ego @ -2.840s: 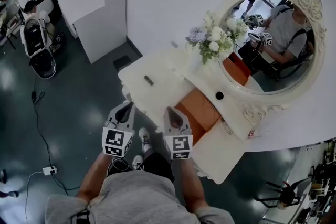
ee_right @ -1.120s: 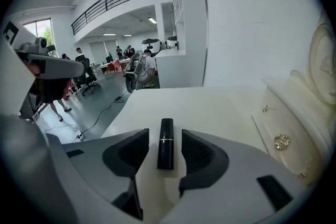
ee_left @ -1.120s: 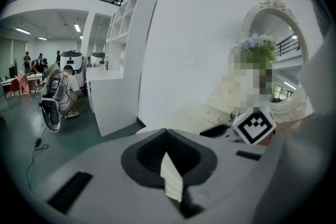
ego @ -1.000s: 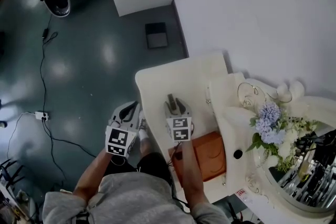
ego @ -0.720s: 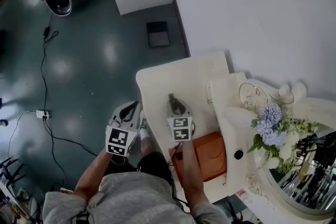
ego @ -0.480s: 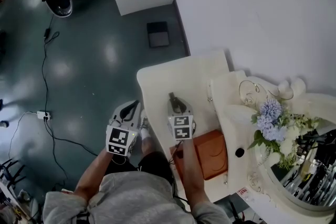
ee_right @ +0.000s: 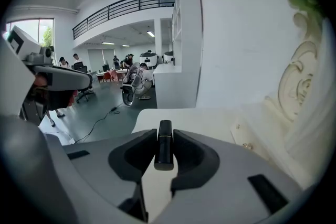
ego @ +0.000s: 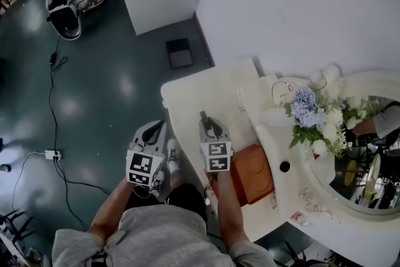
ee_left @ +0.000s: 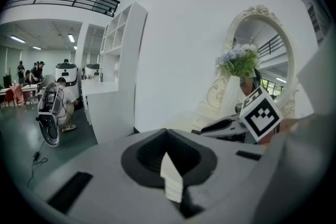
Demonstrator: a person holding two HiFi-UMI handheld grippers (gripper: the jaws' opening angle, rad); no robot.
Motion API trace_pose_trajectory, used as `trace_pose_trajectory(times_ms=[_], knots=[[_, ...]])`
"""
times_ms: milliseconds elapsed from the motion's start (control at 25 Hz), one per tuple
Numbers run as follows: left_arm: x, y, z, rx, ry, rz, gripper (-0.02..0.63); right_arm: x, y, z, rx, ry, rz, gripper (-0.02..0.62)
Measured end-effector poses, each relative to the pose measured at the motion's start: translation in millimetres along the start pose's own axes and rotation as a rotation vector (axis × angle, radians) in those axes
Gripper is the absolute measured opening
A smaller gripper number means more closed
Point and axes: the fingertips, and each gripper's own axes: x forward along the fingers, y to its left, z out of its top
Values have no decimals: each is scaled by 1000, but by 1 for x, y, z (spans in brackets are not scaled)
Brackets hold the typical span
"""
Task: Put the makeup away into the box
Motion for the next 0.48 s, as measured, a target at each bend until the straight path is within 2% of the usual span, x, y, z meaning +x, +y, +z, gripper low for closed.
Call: trace_pose_trajectory(times_ms=[480], knots=[[-70,-50,29,78,-126,-84,0,-118,24,17,-20,-159,-127,106]])
